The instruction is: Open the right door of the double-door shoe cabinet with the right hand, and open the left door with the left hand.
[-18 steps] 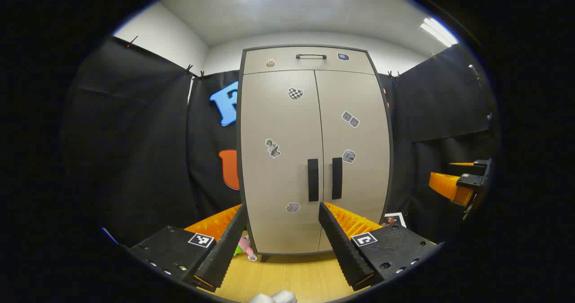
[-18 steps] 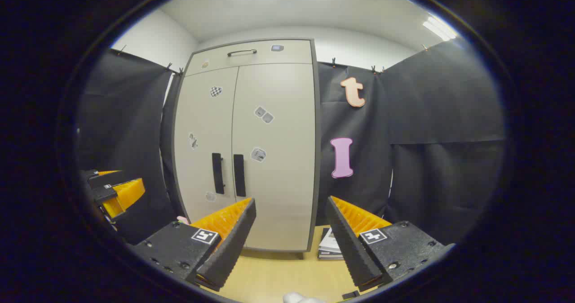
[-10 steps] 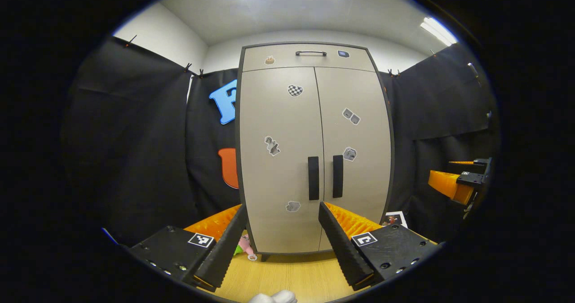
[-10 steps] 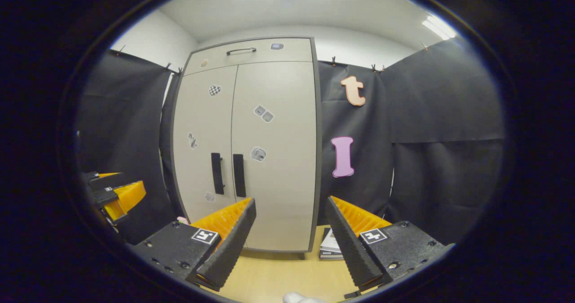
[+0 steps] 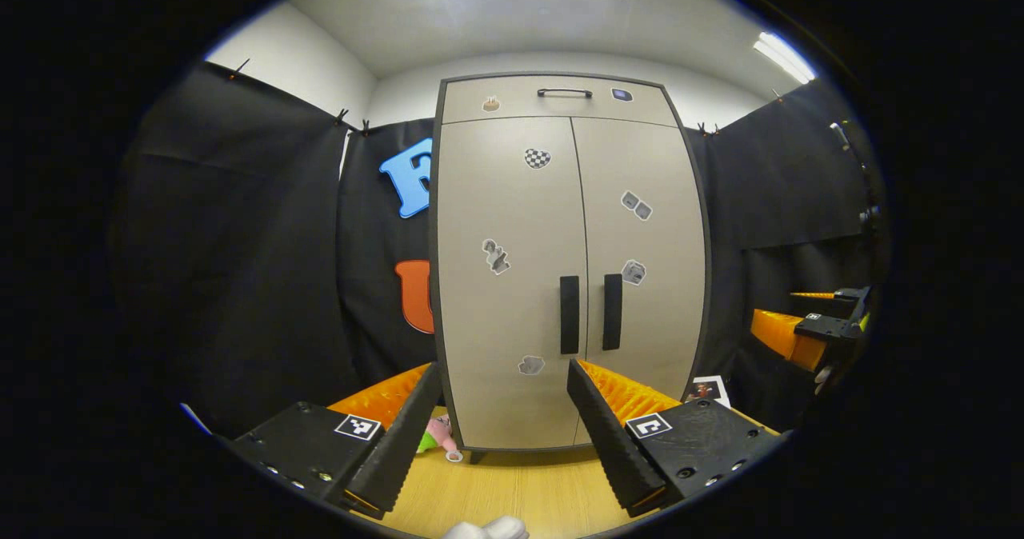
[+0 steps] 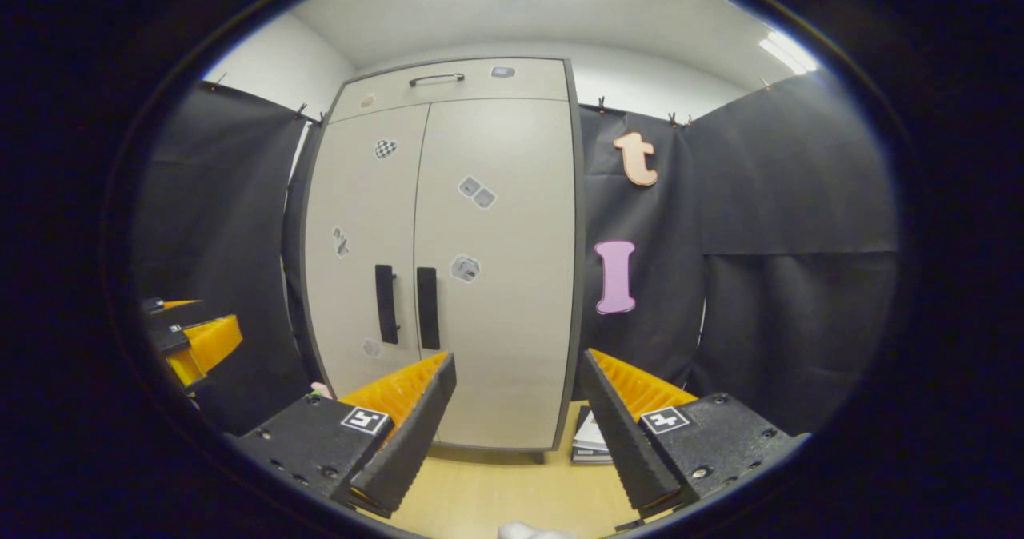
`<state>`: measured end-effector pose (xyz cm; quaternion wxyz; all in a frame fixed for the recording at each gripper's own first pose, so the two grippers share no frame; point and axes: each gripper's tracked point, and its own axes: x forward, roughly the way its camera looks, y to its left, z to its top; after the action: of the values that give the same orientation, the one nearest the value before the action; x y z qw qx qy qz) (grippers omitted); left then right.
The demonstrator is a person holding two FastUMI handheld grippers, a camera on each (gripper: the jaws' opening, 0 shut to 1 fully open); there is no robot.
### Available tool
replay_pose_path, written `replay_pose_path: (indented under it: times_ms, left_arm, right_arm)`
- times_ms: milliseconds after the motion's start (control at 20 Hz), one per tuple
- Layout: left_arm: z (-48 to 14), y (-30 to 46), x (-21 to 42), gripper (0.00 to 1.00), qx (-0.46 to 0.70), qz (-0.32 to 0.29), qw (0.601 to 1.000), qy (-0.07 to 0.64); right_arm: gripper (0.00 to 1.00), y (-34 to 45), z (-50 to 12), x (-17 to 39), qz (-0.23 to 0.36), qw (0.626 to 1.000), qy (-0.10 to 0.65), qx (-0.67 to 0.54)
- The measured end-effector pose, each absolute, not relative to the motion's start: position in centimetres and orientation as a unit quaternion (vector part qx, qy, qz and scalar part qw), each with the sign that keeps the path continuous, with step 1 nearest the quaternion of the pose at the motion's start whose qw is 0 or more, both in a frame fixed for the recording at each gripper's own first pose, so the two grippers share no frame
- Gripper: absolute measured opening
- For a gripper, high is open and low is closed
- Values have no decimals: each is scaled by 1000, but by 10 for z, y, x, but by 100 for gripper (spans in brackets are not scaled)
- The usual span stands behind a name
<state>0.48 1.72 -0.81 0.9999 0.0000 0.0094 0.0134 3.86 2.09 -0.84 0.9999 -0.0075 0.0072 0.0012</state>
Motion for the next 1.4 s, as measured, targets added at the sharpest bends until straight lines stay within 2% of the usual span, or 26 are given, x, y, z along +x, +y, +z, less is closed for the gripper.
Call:
replay_pose_path:
  times_ms: [1100, 1200, 1250, 1300, 1350, 1400]
  left_arm:
    - [-20, 65, -27, 95, 13, 75, 997, 30]
    - [-20, 67, -28, 95, 15, 82, 996, 33]
    - [-21, 68, -28, 95, 15, 85, 996, 34]
    - [-21, 69, -28, 95, 15, 86, 996, 35]
    - [-20, 70, -27, 95, 15, 88, 995, 34]
    - [-20, 71, -27, 95, 17, 91, 995, 33]
  right_arm:
    - [99, 131, -10, 226, 30, 999, 14, -2]
    - [99, 135, -12, 240, 25, 1000, 18, -1]
    - [93, 136, -15, 246, 23, 999, 25, -1]
    - [96, 139, -19, 250, 24, 999, 31, 1]
    - [88, 141, -22, 254, 26, 999, 37, 4]
    - [88, 143, -23, 258, 27, 999, 40, 7]
